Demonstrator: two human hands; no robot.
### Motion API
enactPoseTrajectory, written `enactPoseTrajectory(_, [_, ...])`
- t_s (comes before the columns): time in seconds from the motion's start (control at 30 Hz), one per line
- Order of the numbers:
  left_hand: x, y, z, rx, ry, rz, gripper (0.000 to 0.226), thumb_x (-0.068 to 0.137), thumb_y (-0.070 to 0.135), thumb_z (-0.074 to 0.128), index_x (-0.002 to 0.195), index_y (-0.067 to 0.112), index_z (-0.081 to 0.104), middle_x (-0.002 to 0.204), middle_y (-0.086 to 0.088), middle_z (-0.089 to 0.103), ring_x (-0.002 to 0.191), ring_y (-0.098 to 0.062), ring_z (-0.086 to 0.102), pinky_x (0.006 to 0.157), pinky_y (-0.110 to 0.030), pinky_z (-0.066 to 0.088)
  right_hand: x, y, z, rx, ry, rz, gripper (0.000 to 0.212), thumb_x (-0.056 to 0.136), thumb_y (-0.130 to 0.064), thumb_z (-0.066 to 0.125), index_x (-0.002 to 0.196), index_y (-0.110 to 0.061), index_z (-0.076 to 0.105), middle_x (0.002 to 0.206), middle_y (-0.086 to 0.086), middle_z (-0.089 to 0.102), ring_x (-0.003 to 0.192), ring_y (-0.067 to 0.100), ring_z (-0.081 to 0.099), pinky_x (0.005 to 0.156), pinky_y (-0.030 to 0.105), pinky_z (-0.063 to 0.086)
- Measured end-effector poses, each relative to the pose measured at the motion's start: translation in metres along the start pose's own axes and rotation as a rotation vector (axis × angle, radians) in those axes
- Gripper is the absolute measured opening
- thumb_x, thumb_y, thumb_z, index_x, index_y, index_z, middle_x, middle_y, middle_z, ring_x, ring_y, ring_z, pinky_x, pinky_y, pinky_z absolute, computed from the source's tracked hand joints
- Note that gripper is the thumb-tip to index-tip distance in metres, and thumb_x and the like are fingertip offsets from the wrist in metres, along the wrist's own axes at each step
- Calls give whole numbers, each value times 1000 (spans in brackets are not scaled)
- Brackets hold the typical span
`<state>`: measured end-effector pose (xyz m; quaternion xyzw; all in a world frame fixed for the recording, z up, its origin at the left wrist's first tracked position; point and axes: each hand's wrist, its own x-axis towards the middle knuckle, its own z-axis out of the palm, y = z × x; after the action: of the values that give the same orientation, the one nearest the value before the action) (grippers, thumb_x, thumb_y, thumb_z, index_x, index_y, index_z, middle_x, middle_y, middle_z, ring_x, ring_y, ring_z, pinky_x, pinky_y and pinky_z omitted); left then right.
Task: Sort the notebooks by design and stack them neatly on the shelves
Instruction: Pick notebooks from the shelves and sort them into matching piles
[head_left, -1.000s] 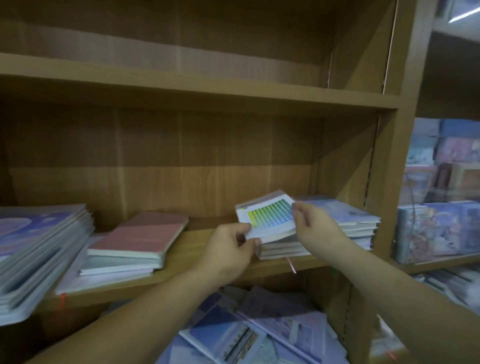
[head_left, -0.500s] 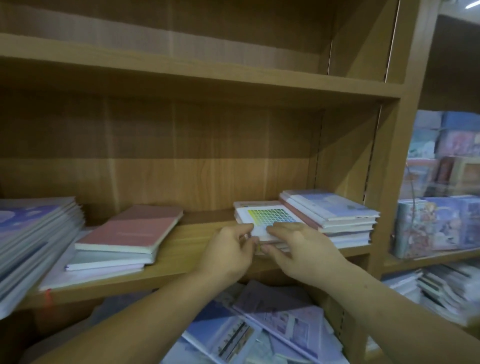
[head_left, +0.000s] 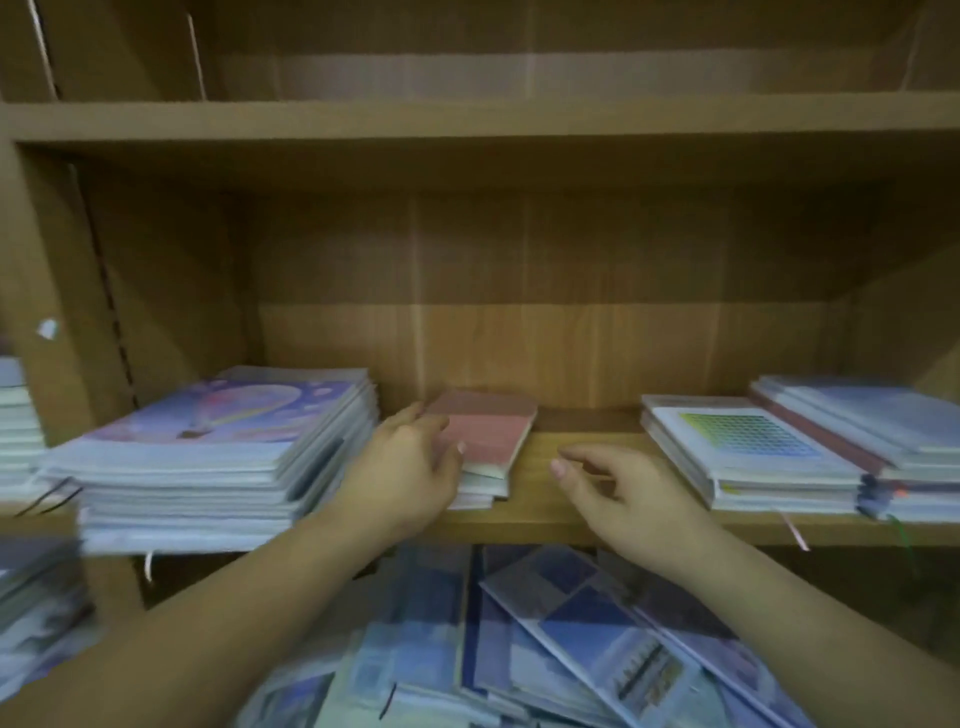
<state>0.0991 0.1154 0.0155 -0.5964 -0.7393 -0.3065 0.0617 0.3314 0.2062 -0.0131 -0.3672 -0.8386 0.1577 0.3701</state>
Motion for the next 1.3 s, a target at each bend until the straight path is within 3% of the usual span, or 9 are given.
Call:
enactPoseTrajectory(0.1, [13, -21, 3, 101, -149, -154, 57, 100, 57, 40, 143, 20, 47, 141, -19, 49, 126, -38, 51, 105, -41, 45, 11, -13, 18, 89, -26, 44, 33, 92, -64, 53, 108, -41, 71, 107, -28, 70, 106, -7, 63, 99, 35, 52])
enactPoseTrajectory(0.23, [7, -30, 11, 173, -175, -186, 61, 100, 64, 33, 150, 28, 37, 144, -17, 48, 129, -38, 51, 105, -38, 43, 22, -22, 16, -132, -38, 130, 78, 83, -87, 31, 135, -38, 60, 119, -10, 71, 113, 15, 66, 96, 36, 51])
enactPoseTrajectory(0.6, [-34, -4, 7, -48, -158, 7, 51, 100, 54, 47, 149, 39, 45, 143, 7, 57, 130, -20, 53, 107, -29, 42, 33, -39, 14, -185, -148, 296, 84, 82, -81, 53, 147, -28, 50, 148, -3, 54, 135, 20, 51, 108, 32, 41])
enactPoseTrajectory(0.73, [-37, -27, -5, -452, -169, -53, 29, 102, 29, 57, 130, 28, 65, 122, 13, 67, 119, -11, 62, 99, -16, 45, 32, -37, 10, -91, -161, 321, 83, 79, -77, 61, 145, -26, 54, 148, -4, 54, 135, 19, 50, 110, 31, 40])
enactPoseTrajectory(0.83, [-44, -47, -9, -226, 102, -40, 30, 95, 28, 62, 122, 19, 70, 94, 9, 73, 94, -16, 69, 87, -29, 54, 27, -31, 10, -83, -111, 294, 76, 79, -75, 64, 137, -26, 62, 142, -6, 59, 131, 15, 53, 109, 31, 41])
enactPoseTrajectory(0.93, [-51, -40, -9, -133, -28, -92, 23, 96, 41, 59, 91, 19, 65, 74, 0, 67, 84, -27, 65, 71, -34, 49, 24, -27, 12, -58, -96, 258, 75, 75, -78, 65, 131, -29, 67, 138, -11, 62, 128, 11, 55, 110, 33, 42])
enactPoseTrajectory(1.03, [-52, -29, -1, -362, -59, -251, 30, 98, 30, 61, 73, 25, 47, 89, -16, 71, 86, -32, 67, 76, -36, 53, 23, -25, 12, -49, -138, 226, 80, 72, -82, 62, 133, -30, 65, 141, -14, 59, 131, 9, 52, 112, 34, 41])
enactPoseTrajectory(1.13, [-59, -20, 1, -800, -14, -395, 4, 99, 11, 63, 99, 14, 60, 82, -25, 71, 55, -25, 61, 51, -30, 52, 23, -21, 11, -31, -184, 221, 87, 66, -86, 59, 134, -33, 64, 143, -16, 56, 132, 7, 50, 114, 32, 39])
enactPoseTrajectory(1.3, [-77, -9, 7, -1051, -109, -431, 19, 98, 0, 60, 116, 5, 59, 63, -16, 65, 44, -21, 56, 42, -26, 46, 20, -16, 7, 89, -191, 216, 53, 80, -60, 73, 127, -36, 68, 134, -16, 61, 121, 2, 54, 106, 20, 37])
